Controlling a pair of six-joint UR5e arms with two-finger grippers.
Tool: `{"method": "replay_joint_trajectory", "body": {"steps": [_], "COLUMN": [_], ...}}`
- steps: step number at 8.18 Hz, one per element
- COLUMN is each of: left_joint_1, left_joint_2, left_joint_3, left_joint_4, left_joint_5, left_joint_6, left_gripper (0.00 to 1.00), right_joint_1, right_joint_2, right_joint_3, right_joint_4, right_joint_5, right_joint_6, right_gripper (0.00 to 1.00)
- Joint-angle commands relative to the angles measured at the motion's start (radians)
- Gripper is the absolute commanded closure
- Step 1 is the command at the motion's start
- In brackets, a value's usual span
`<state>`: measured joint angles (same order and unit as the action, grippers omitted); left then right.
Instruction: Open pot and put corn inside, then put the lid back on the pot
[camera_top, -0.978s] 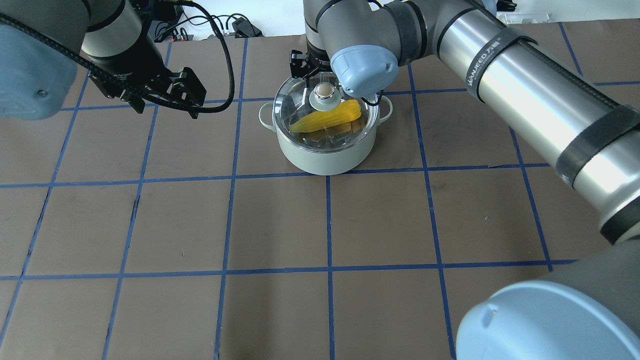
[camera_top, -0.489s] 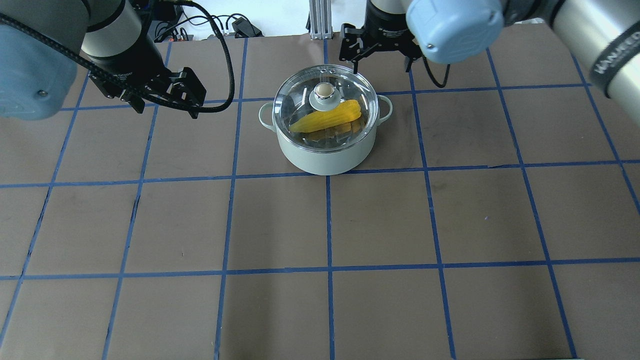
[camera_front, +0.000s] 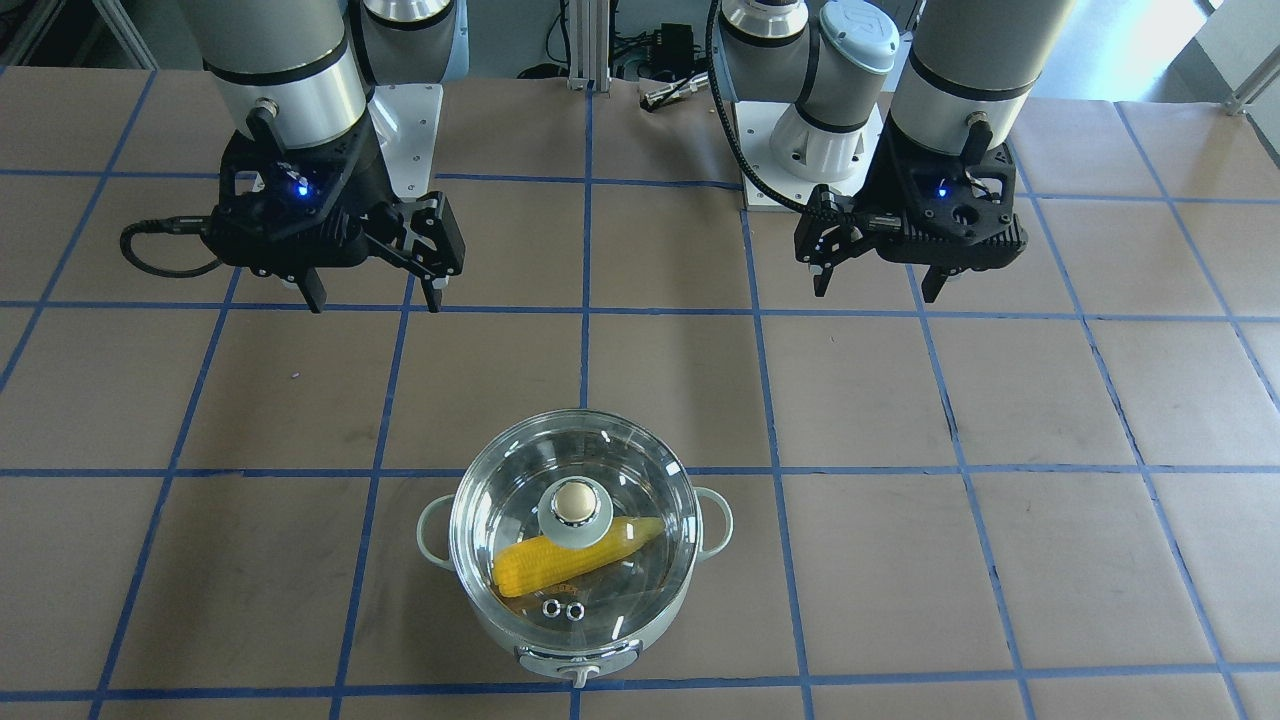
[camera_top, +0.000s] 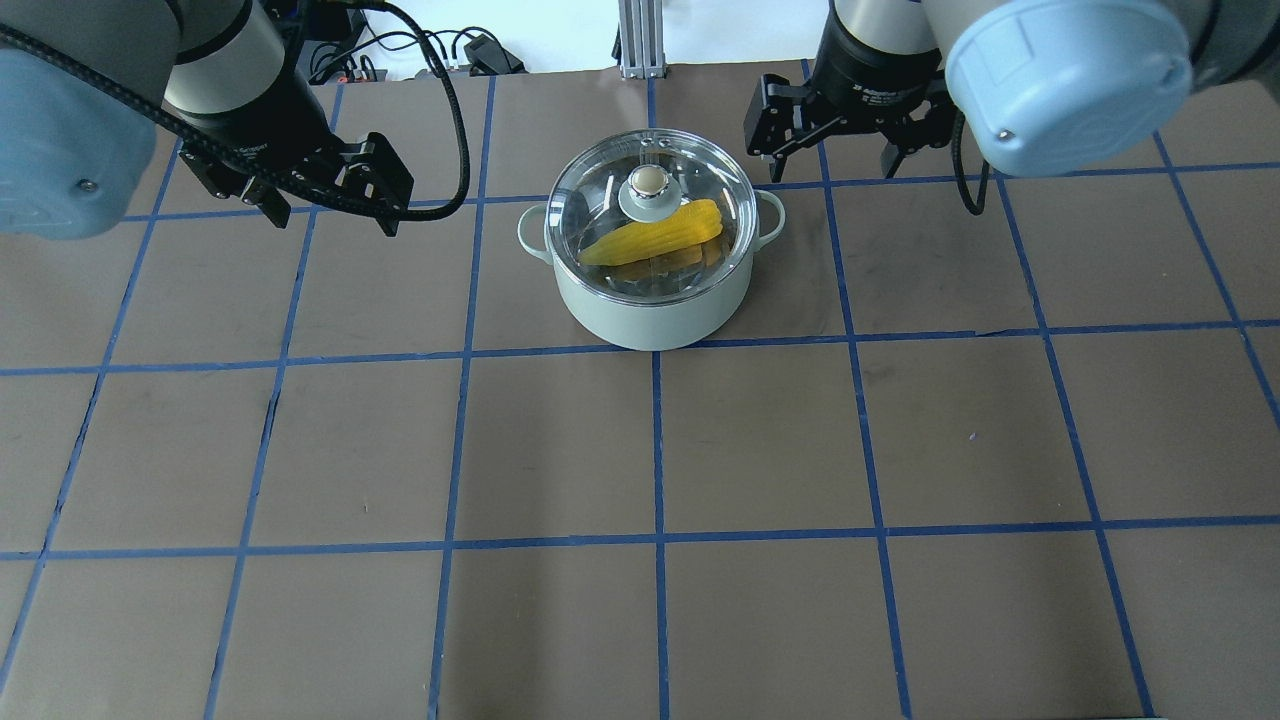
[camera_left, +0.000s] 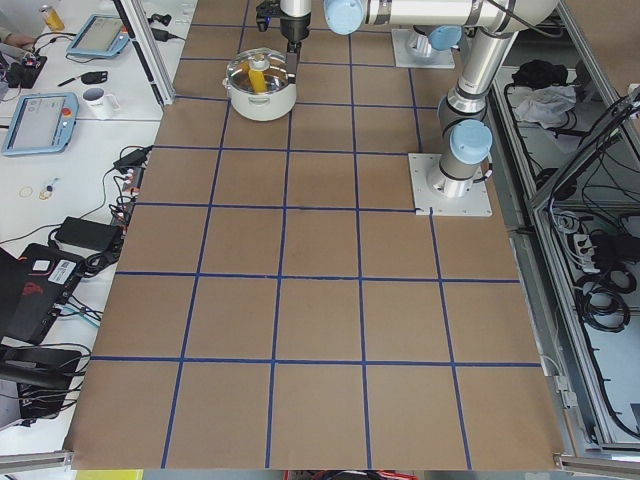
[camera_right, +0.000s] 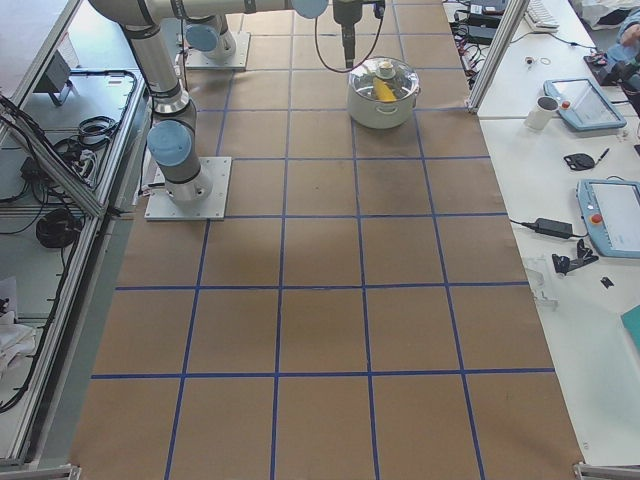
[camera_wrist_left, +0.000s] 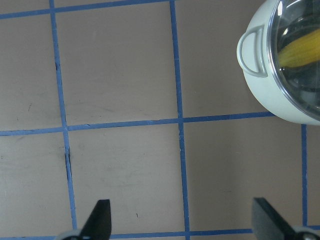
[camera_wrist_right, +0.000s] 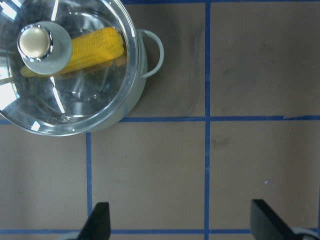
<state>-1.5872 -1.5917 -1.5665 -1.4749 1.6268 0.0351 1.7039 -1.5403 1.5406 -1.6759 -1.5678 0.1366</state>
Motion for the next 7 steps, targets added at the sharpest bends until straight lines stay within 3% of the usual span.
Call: {"method": "replay_joint_trajectory", "body": {"steps": [1,7], "left_joint_1": [-0.003,-0.011], "left_joint_2": [0.006,0.024], "left_joint_3": [0.002,-0.001], "left_joint_4": [0.004,-0.004], "left_joint_5": [-0.034,-0.048], "left_joint_6": [-0.047,-0.106], "left_gripper": [0.0,0.0], "right_joint_1": [-0.006,-0.006], "right_joint_2": [-0.073,-0.076], "right_joint_3": [0.021,0.022], "right_joint_4": [0.142,0.137], "right_joint_5": [-0.001,0.003], "right_joint_6": [-0.02,-0.052], "right_gripper": [0.0,0.0]}}
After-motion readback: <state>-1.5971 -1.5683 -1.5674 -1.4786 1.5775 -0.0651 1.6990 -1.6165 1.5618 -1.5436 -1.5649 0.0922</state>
